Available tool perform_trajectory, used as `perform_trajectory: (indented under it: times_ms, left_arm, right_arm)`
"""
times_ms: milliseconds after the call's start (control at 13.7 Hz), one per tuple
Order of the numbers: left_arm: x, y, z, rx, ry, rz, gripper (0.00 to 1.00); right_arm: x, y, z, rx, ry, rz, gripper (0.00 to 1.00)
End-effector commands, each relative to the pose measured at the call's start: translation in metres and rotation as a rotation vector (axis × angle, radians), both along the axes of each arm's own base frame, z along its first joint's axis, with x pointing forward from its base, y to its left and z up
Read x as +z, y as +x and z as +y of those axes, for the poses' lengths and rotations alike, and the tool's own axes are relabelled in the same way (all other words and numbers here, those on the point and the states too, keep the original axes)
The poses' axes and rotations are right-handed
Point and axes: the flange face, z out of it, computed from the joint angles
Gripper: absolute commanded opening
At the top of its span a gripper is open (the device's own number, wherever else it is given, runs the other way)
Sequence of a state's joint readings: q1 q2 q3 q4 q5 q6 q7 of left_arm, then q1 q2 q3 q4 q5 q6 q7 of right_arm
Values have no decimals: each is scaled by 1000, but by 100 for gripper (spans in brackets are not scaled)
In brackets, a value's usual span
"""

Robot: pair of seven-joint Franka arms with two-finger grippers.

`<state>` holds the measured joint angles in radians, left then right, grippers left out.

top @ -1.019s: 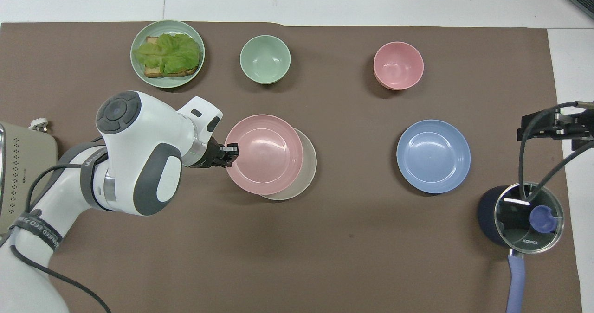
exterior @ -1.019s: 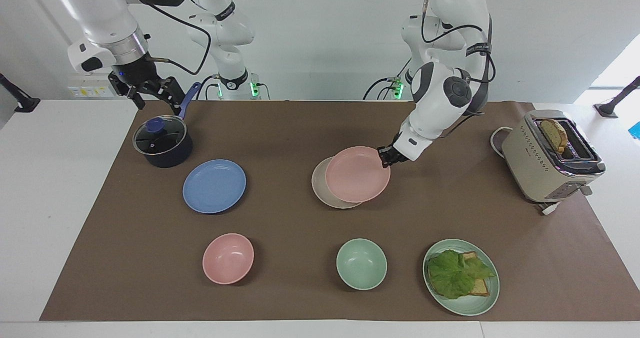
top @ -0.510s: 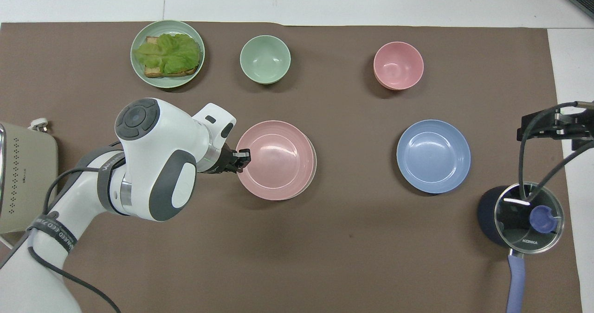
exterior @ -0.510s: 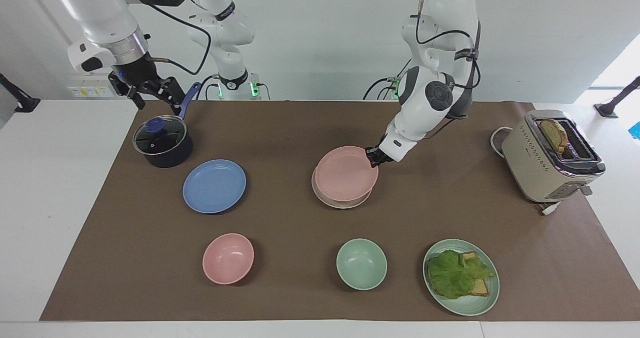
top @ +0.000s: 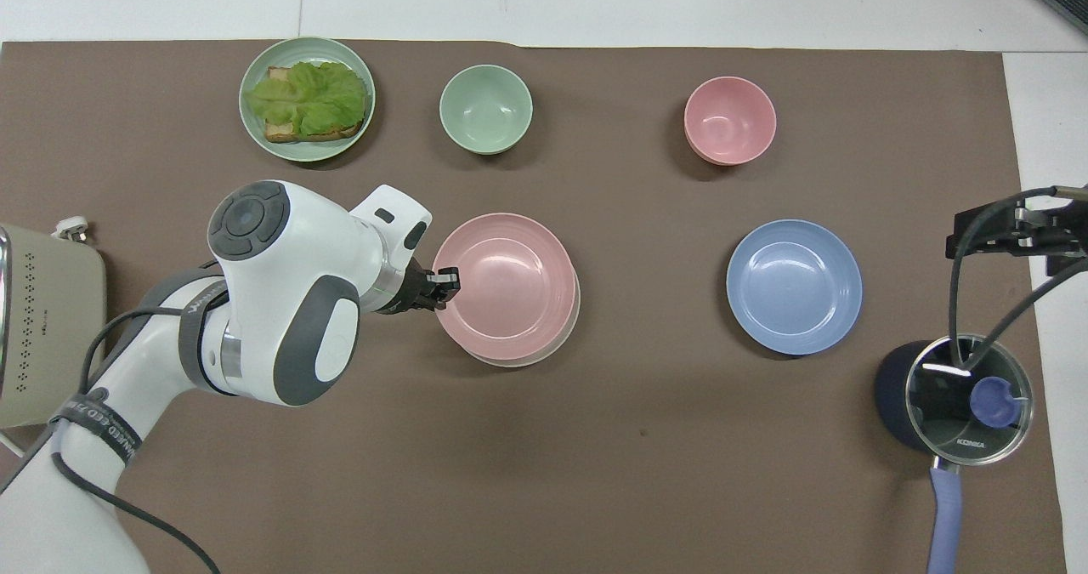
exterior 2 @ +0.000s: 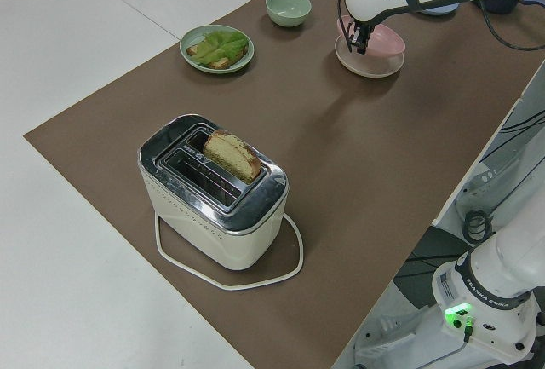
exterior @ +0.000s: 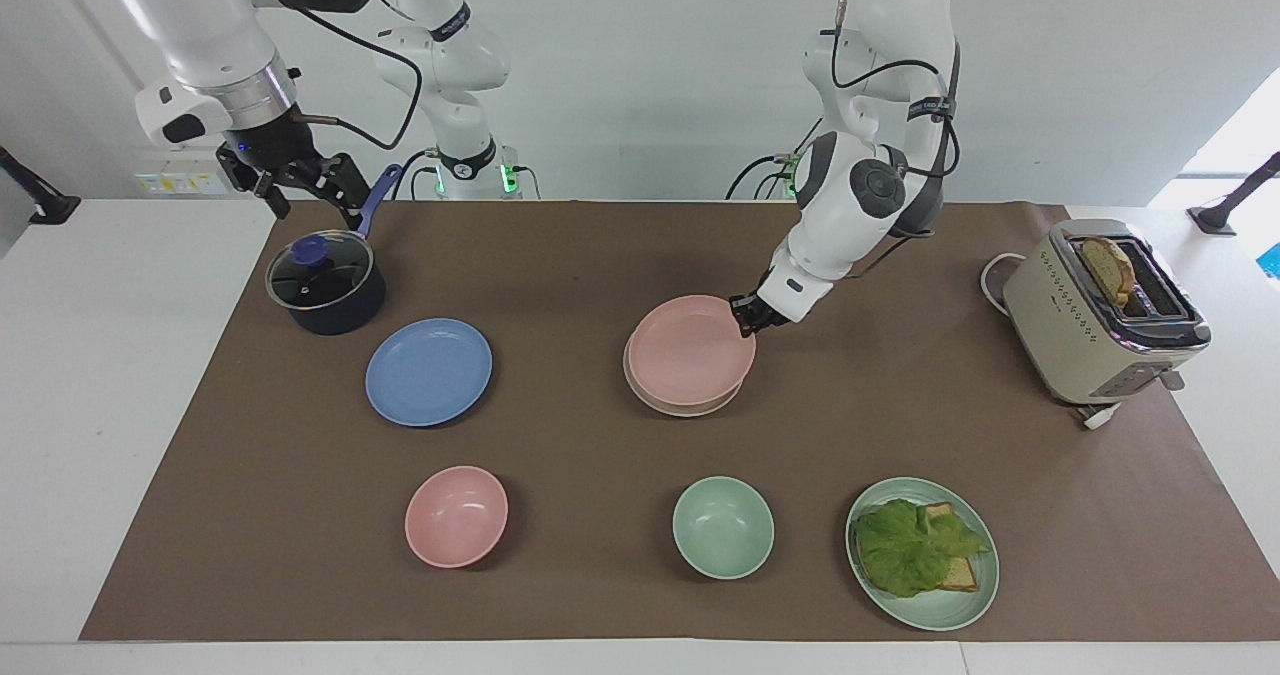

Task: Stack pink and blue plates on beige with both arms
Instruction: 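Open the left gripper and draw it back from the plates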

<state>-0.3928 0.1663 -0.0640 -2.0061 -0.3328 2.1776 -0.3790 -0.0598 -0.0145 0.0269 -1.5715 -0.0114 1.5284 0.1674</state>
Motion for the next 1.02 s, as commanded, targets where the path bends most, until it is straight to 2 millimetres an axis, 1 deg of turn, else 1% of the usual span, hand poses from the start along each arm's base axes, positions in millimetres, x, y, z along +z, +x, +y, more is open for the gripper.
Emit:
perform_trajectory:
  times_ms: [0,73,218,291,437,510,582,655,801,874,946]
  left_arm:
    - [2,-4,-1,12,-13,-13,86]
    - [2,-4,-1,12,-13,-13,90]
    - [3,-3,-1,12,-14,-13,92]
    - [3,-3,1,12,-13,-11,100]
    - [4,1,8,15,-6,-3,100]
    - [5,5,17,17,9,4,100]
    - [8,10,37,1,61,9,100]
    - [18,20,70,-14,122,4,100]
    - [46,41,137,-64,131,-3,100]
    - [63,48,181,-55,124,-34,100]
    - [73,49,208,-65,126,-59,100]
  right_arm:
    - [0,-1,-3,19,-5,4,100]
    - [0,-1,-3,19,-6,4,100]
    - [0,-1,-2,21,-6,3,100]
    - [0,-1,-2,21,-6,4,100]
    - [0,-1,0,24,-5,4,100]
    - [1,-1,1,25,-5,3,100]
    - [1,-1,0,24,-5,3,100]
    - [1,-1,1,25,-5,3,100]
    - [1,-1,1,25,-5,3,100]
    - [1,-1,1,27,-6,3,100]
    - [0,-1,1,27,-5,4,100]
